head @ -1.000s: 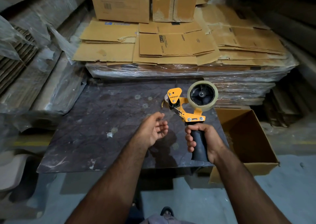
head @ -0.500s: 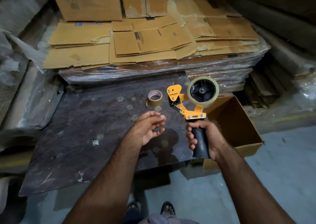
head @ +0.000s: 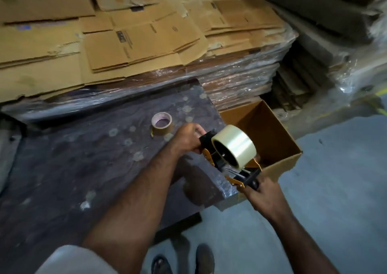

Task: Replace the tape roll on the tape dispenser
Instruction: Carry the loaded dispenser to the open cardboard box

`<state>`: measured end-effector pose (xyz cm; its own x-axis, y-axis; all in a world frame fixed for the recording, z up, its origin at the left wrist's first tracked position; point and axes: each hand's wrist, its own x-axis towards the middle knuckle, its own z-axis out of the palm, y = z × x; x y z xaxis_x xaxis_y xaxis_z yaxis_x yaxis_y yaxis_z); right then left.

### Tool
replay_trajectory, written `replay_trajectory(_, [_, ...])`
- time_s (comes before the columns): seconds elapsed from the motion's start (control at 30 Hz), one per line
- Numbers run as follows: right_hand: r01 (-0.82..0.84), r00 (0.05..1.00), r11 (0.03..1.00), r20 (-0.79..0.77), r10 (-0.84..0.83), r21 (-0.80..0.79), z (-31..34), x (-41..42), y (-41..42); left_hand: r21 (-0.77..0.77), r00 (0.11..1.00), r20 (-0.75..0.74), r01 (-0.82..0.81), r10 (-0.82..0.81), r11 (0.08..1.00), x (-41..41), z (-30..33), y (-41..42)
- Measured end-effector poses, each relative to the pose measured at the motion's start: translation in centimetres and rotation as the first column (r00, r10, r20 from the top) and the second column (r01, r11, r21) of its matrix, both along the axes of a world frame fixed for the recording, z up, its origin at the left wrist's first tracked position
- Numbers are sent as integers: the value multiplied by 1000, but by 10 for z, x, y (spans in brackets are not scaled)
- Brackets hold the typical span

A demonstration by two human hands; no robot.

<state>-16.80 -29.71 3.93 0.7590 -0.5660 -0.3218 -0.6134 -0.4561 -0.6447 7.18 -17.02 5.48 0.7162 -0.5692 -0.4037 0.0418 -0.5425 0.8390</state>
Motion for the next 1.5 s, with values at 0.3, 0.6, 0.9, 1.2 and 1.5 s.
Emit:
replay_trajectory(0.3, [203,947,973,-233,-223,-106,-90,-58,-12,224,913,382,56,-140,973,11,-123,-76])
replay_trajectory(0.6, [232,941,970,-238,-242,-72,-107,-60,-12,348,658,665,146,-353,926,-10,-149,-80])
replay_trajectory(0.9, [205,941,975,-255,-221,-87,-118,-63,-15,347,730,585,169,-354,923,-17,-158,-74])
replay_trajectory(1.2, [188,964,982,-183,-191,-32,-114,-68,-4,445,776,331,374,-537,814,-40,-163,-53])
replay_trajectory(1.5, [7,990,994,-142,-23,-110,-123,-93,-21,703,735,401,137,-547,698,-60,-162,-63])
